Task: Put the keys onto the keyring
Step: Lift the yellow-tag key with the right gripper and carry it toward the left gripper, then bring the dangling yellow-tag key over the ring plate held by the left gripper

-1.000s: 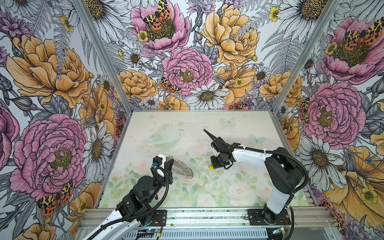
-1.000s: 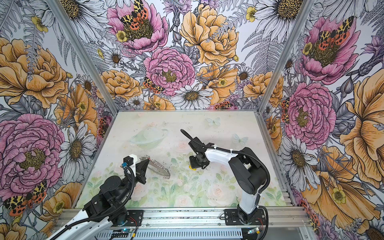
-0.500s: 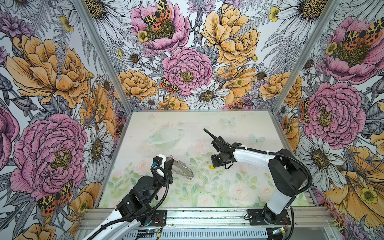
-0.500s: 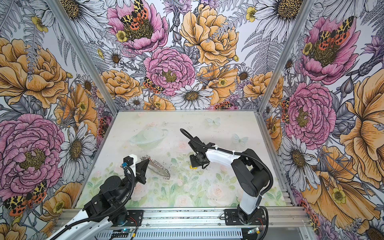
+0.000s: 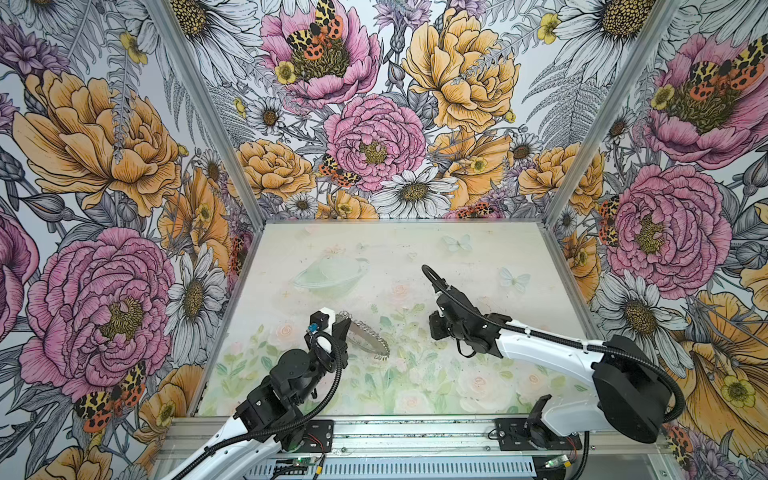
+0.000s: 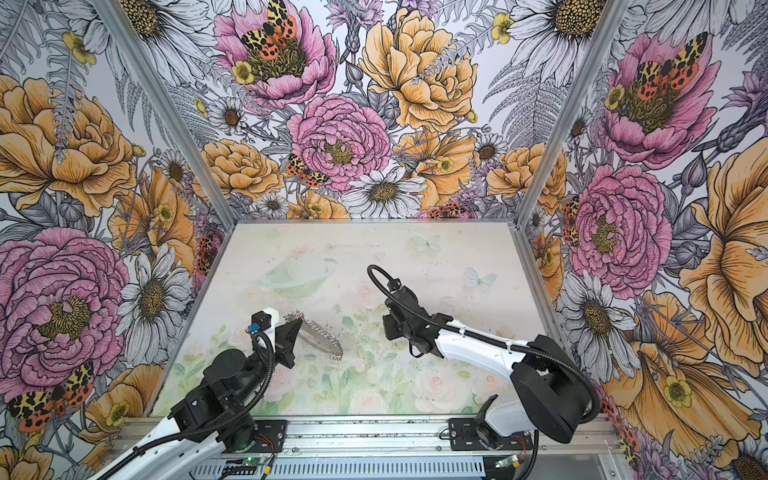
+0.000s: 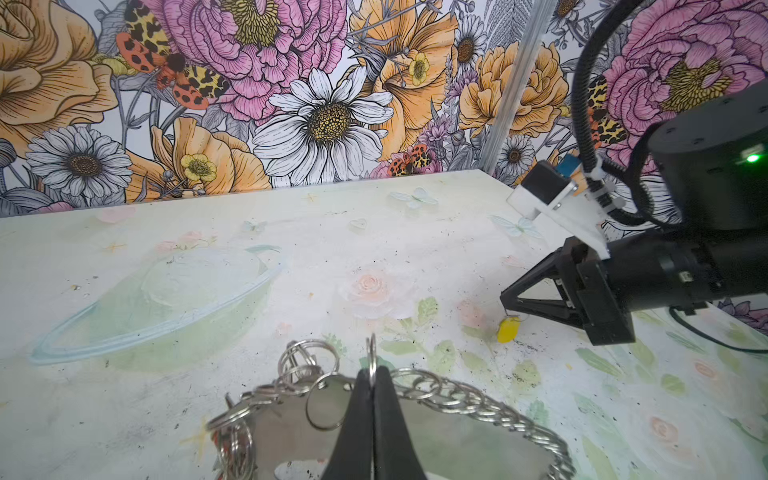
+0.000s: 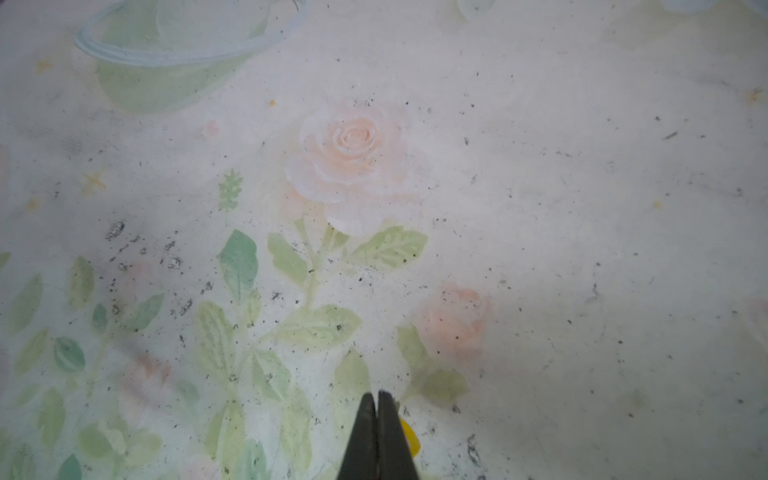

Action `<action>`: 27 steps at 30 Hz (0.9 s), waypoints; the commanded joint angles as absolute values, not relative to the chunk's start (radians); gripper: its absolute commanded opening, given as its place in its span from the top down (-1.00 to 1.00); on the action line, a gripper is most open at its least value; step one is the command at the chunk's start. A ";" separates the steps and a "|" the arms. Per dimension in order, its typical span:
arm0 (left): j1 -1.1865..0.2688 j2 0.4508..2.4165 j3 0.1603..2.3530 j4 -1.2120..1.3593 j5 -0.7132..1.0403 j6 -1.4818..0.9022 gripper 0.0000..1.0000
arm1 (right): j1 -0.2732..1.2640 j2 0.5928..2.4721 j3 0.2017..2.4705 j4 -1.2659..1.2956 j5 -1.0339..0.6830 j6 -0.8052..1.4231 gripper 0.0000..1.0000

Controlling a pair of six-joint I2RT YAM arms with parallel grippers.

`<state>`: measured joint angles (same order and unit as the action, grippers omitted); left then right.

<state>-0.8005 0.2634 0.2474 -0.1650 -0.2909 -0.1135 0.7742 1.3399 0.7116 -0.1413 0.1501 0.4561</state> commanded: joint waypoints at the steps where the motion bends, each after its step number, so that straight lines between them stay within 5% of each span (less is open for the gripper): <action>1: -0.793 0.292 0.235 -0.061 -0.216 -0.101 1.00 | 0.775 1.224 0.636 0.093 0.177 0.427 1.00; 27: -0.793 0.545 0.230 0.248 0.256 -0.050 1.00 | 0.776 1.039 0.370 0.667 -0.188 0.421 1.00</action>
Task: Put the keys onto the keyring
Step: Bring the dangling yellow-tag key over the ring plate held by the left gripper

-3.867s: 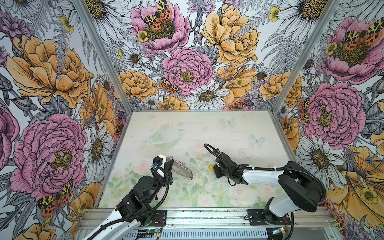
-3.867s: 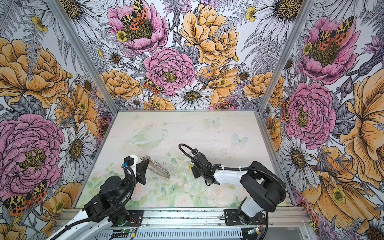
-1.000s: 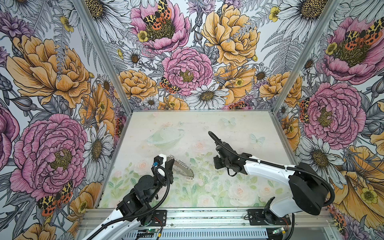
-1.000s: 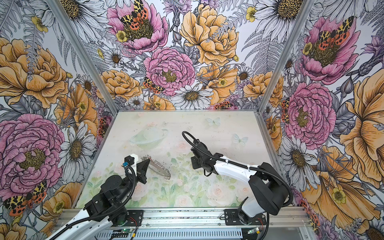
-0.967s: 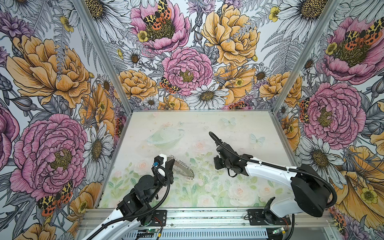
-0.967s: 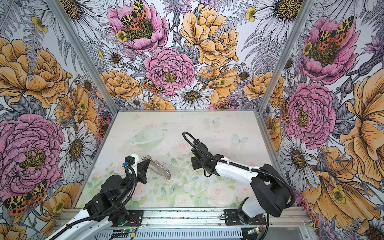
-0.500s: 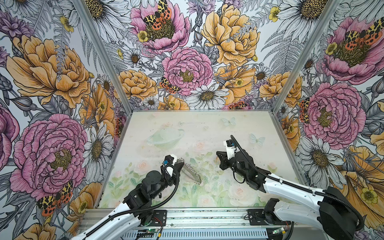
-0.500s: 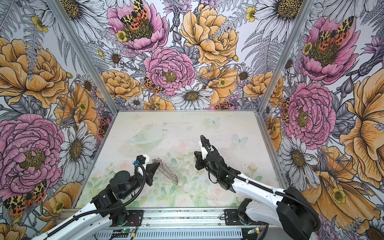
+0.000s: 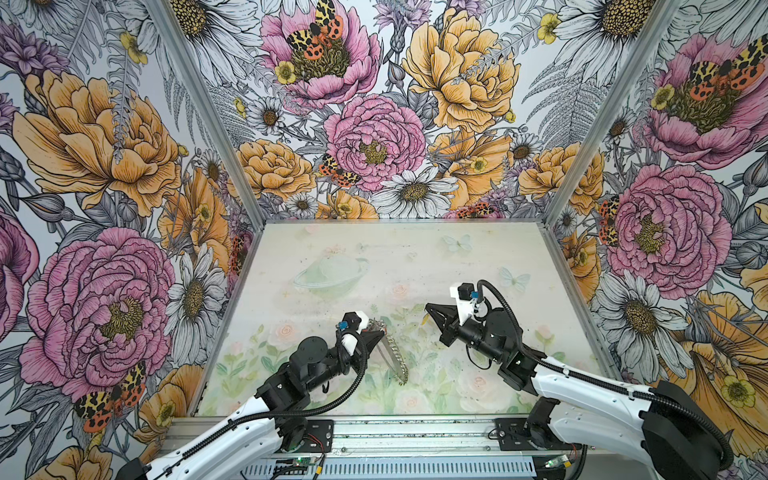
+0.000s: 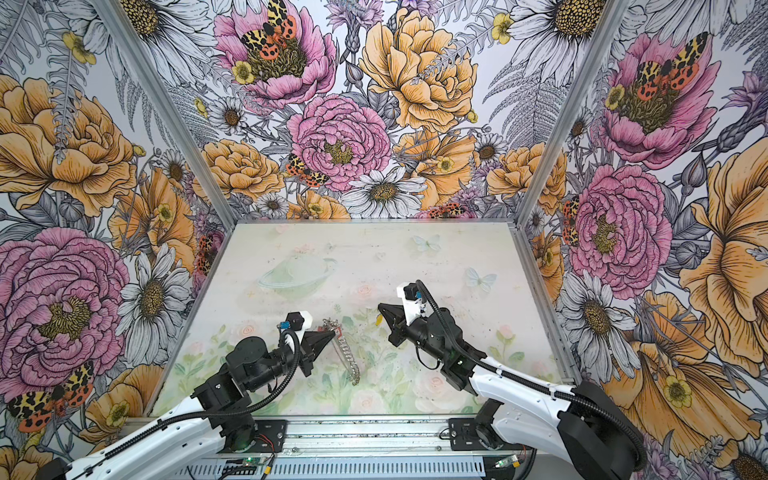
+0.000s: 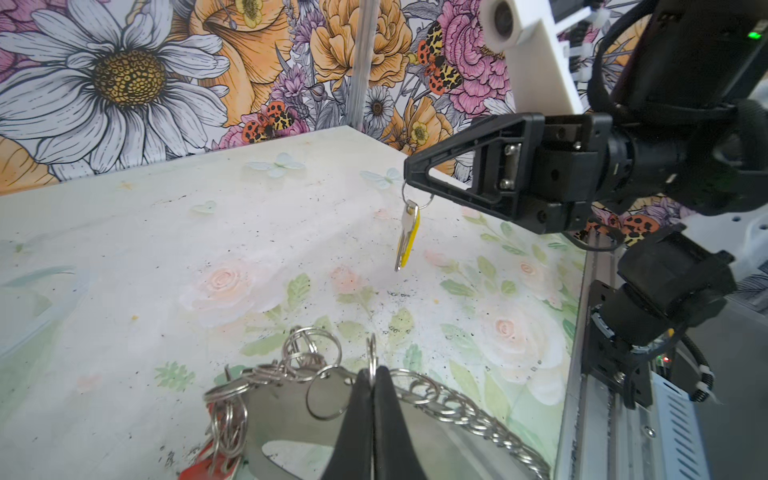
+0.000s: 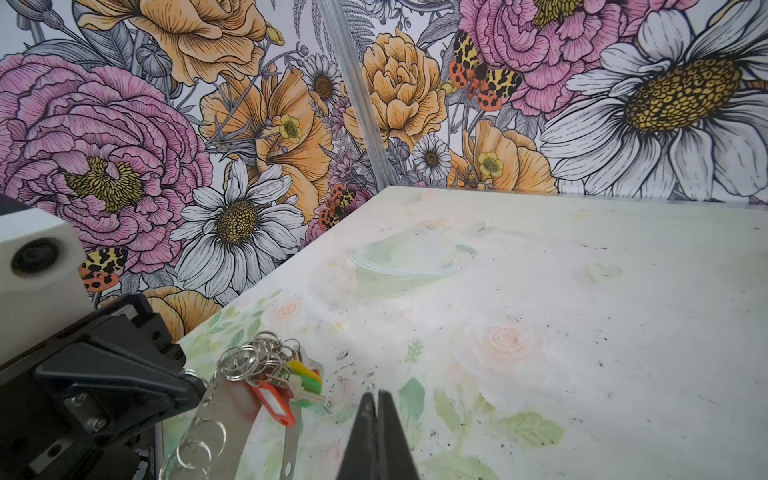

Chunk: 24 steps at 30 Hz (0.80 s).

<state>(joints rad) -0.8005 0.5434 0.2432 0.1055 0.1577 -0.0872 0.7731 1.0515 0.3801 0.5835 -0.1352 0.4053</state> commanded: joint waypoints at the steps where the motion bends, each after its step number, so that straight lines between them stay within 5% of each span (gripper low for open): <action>1: -0.792 0.552 0.226 0.270 0.271 -0.044 1.00 | 0.775 1.037 0.372 0.668 -0.199 0.423 1.00; 24: -0.912 0.856 0.289 0.402 0.329 0.207 1.00 | 0.857 1.099 0.426 0.586 -0.363 0.453 1.00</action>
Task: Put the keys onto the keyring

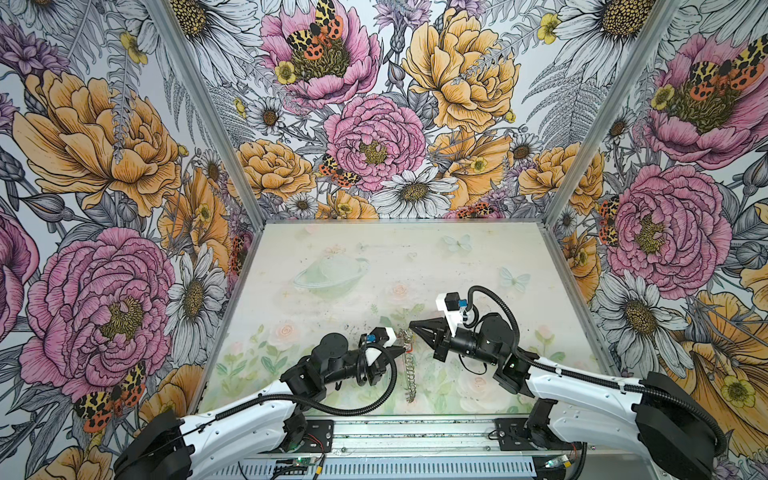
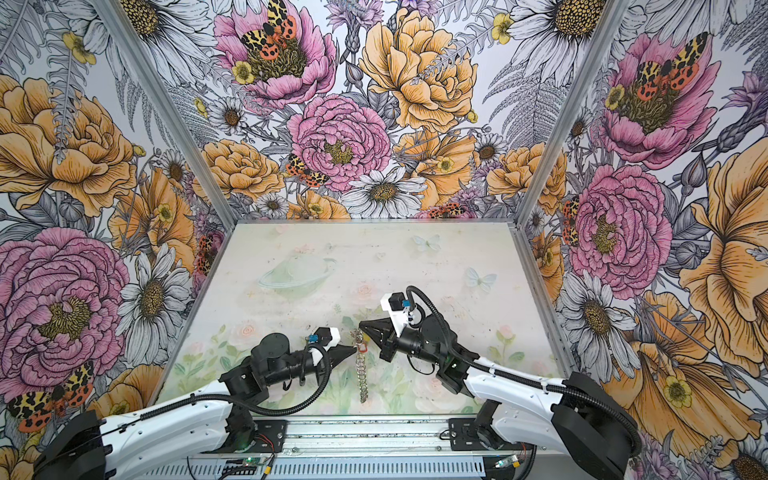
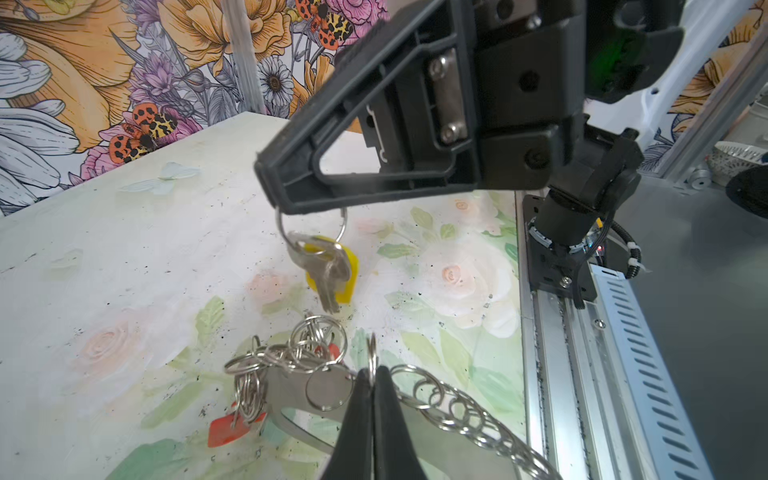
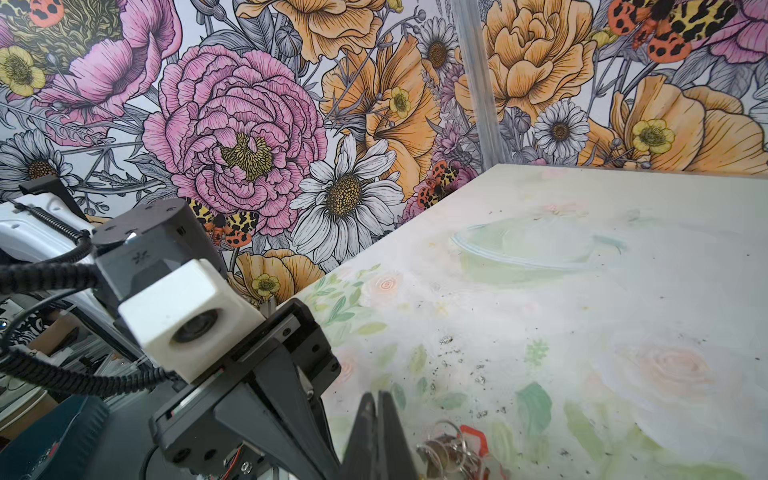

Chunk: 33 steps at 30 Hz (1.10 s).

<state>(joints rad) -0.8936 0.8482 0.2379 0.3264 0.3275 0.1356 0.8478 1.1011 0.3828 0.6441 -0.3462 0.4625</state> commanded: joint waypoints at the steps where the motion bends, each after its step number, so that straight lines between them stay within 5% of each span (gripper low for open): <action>1: -0.919 0.863 0.291 0.402 0.310 0.214 1.00 | 0.858 1.097 0.434 0.557 -0.361 0.452 1.00; 18: -0.980 0.896 0.291 0.402 0.119 0.300 1.00 | 0.879 1.089 0.481 0.314 -0.337 0.461 1.00; 33: -0.983 0.935 0.298 0.393 0.119 0.313 1.00 | 0.882 1.087 0.531 0.259 -0.280 0.492 1.00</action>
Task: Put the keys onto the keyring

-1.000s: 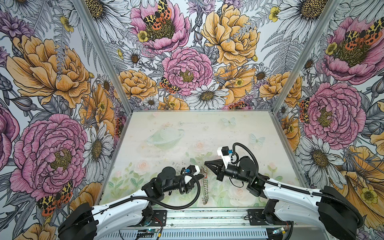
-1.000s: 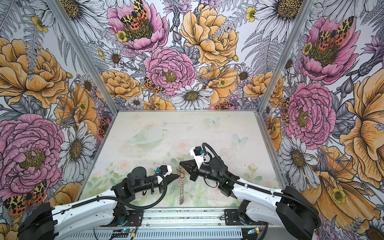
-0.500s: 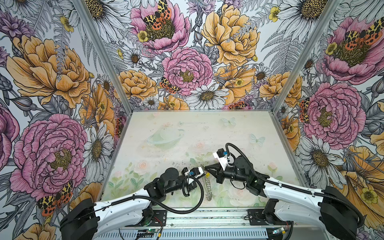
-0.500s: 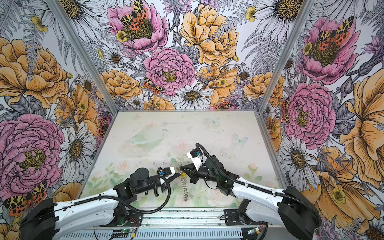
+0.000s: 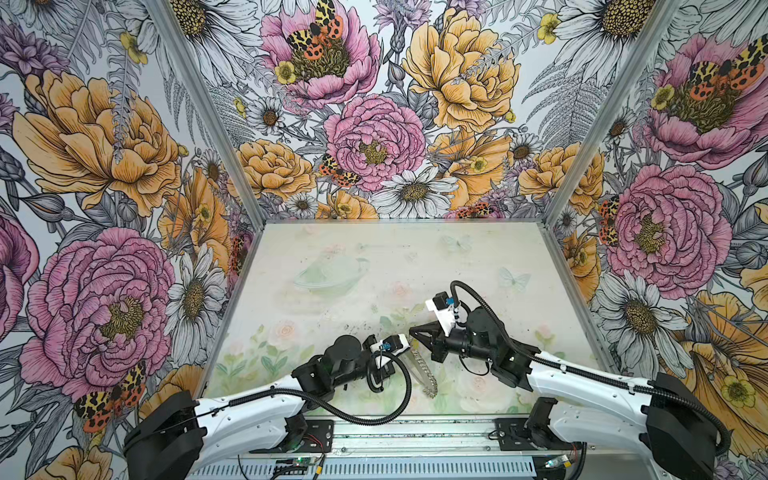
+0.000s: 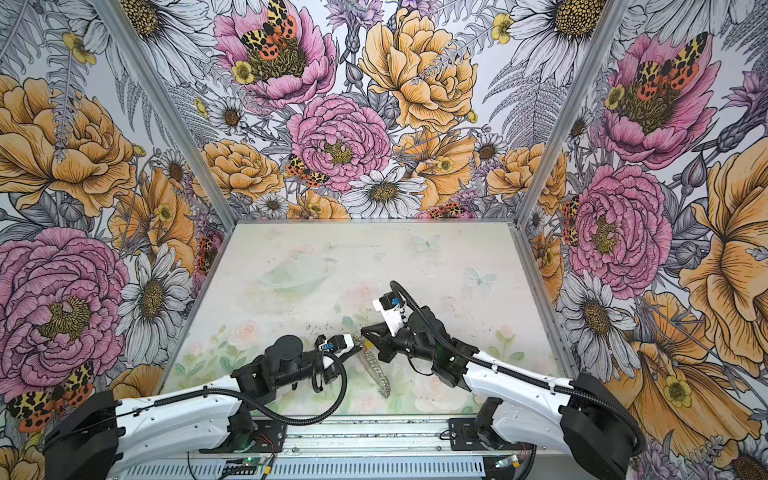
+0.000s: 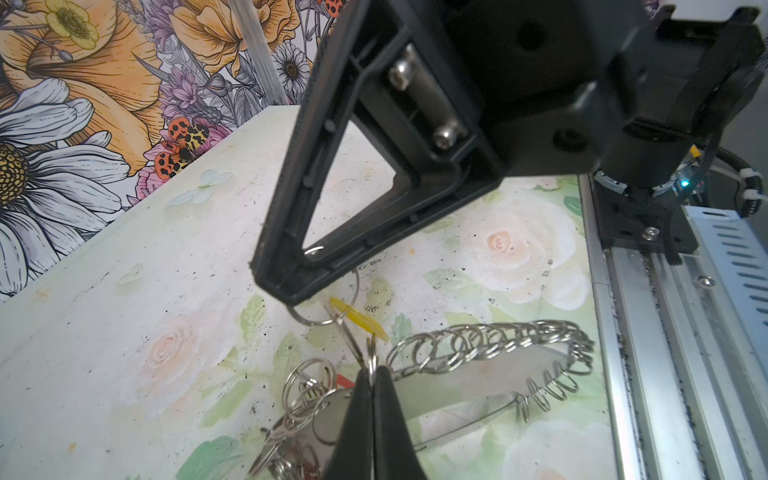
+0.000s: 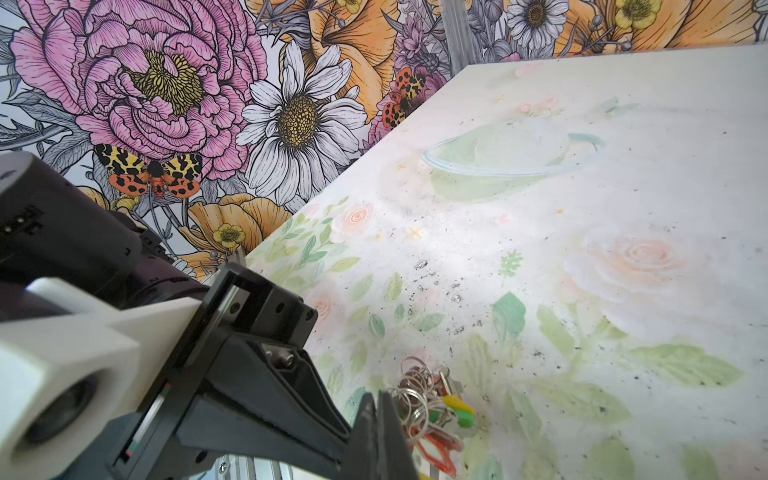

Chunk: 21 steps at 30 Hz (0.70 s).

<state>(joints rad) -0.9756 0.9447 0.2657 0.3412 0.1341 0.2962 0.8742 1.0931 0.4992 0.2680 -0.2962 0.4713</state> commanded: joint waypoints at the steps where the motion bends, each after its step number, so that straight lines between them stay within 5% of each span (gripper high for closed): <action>1: -0.983 0.933 0.296 0.393 0.111 0.314 1.00 | 0.884 1.093 0.534 0.256 -0.282 0.498 1.00; 21: -0.983 0.896 0.278 0.368 0.082 0.331 1.00 | 0.881 1.073 0.561 0.144 -0.218 0.477 1.00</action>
<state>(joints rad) -0.9779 0.9199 0.2657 0.3370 0.0925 0.3092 0.8841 1.1072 0.5236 0.1570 -0.2550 0.4957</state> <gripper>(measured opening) 0.050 0.047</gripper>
